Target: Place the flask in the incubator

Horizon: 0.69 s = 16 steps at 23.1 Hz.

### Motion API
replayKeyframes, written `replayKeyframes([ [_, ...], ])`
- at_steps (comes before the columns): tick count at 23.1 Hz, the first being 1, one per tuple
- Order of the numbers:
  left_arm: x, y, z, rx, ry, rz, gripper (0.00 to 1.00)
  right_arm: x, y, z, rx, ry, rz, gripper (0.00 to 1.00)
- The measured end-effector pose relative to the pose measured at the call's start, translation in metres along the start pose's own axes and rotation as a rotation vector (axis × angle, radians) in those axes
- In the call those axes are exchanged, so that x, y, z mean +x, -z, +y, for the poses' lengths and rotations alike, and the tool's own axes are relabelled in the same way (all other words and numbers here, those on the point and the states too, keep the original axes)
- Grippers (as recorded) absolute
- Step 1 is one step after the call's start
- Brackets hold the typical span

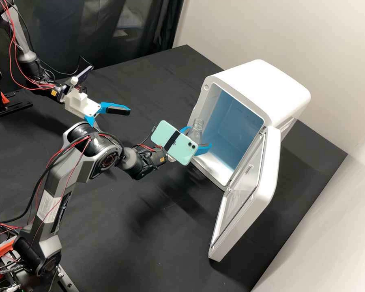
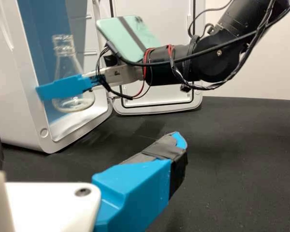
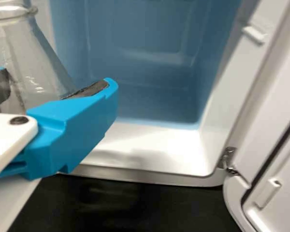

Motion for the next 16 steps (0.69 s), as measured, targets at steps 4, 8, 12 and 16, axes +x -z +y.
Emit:
replayKeyframes([
  [4, 0.000, 0.000, -0.0009, -0.001, 0.003, 0.001, 1.00, 0.006, 0.006, -0.009, -0.039, 0.057, -0.027, 0.00],
  [8, -0.001, 0.000, -0.0016, -0.002, 0.005, 0.001, 1.00, 0.008, 0.011, -0.011, -0.035, 0.079, -0.041, 0.00],
  [12, -0.001, 0.000, -0.0016, -0.002, 0.005, 0.001, 1.00, 0.008, 0.011, -0.011, -0.020, 0.077, -0.053, 0.00],
  [16, -0.001, 0.000, -0.0016, -0.002, 0.005, 0.001, 1.00, 0.006, 0.014, -0.007, -0.017, 0.070, -0.047, 0.00],
])
